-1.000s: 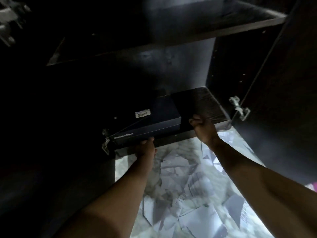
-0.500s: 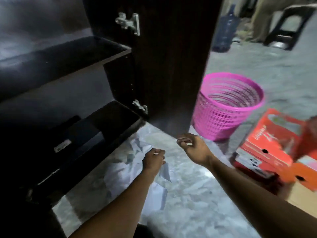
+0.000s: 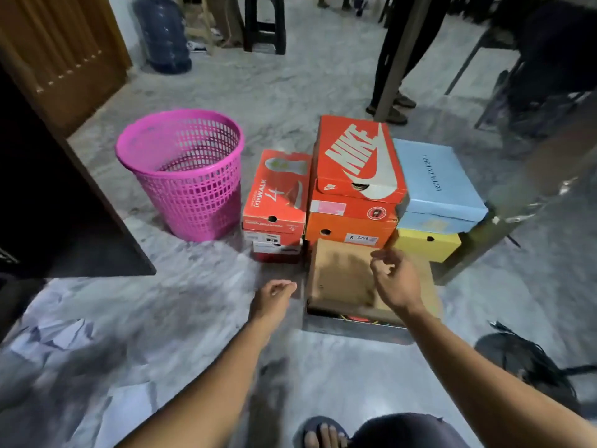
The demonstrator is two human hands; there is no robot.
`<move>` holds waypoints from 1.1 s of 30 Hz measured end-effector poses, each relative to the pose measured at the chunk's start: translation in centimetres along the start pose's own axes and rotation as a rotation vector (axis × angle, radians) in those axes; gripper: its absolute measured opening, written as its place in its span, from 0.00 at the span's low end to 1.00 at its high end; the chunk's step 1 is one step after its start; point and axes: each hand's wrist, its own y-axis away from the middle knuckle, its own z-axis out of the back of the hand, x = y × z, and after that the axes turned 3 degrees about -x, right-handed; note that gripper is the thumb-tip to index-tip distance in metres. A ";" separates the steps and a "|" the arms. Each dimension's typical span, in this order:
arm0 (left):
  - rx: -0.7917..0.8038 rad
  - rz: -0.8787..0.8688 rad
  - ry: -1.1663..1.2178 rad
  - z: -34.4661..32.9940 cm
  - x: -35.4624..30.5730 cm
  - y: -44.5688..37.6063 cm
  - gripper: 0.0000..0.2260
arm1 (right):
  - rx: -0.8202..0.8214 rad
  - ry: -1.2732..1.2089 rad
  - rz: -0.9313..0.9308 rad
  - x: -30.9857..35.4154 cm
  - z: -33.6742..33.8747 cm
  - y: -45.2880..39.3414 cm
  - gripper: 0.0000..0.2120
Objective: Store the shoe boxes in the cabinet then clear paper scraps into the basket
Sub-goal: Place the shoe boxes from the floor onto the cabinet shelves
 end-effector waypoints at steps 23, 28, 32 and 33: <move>-0.169 -0.033 -0.101 2.6 1.8 1.4 0.28 | 0.111 -0.158 -0.321 -5.4 -1.1 4.8 0.20; -0.419 -0.013 -0.082 11.6 3.3 3.7 0.20 | 0.315 -0.054 -0.153 1.8 -6.4 6.1 0.29; -0.594 0.019 -0.017 18.7 5.2 6.7 0.15 | 0.448 -0.041 -0.039 7.3 -12.5 7.5 0.38; -0.648 0.036 -0.004 21.0 5.8 7.3 0.15 | 0.492 -0.063 -0.012 9.2 -14.3 8.4 0.39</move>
